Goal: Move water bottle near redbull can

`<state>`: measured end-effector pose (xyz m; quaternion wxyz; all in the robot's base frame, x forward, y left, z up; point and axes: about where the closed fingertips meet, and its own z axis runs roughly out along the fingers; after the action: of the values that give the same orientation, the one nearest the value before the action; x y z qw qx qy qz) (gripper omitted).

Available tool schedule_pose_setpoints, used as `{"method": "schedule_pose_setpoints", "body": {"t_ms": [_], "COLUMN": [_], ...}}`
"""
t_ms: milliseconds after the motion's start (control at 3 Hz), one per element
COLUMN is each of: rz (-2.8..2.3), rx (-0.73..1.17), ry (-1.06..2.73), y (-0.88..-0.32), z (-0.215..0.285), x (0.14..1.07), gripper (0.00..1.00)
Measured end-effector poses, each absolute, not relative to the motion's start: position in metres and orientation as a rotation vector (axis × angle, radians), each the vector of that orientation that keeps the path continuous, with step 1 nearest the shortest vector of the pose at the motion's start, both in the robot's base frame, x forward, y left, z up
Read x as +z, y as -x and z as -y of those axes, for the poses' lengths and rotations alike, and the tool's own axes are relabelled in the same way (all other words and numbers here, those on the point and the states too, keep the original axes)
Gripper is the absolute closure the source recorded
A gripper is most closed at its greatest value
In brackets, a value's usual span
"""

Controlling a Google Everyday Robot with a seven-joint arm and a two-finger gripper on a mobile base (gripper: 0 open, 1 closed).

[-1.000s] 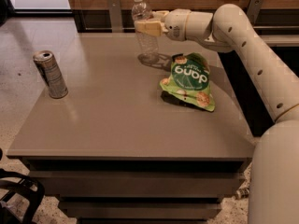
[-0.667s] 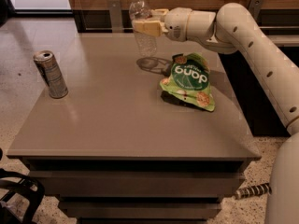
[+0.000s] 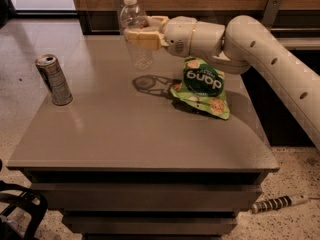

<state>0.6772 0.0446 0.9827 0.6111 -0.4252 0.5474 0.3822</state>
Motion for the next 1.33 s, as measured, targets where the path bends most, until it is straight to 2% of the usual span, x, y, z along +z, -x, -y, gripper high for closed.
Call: {"method": "schedule_pose_setpoints", "body": {"t_ms": [667,1000,1333], "rz": [-1.308,-1.322,-1.314], "rx": [0.849,0.866,0.966], "ry": [1.029,1.055,1.064], "y": [-0.602,-0.583,-0.576], "z": [-0.099,-0.121,-0.142], "x": [0.978,0.970,0.960], "gripper": [1.00,1.00,1.00]}}
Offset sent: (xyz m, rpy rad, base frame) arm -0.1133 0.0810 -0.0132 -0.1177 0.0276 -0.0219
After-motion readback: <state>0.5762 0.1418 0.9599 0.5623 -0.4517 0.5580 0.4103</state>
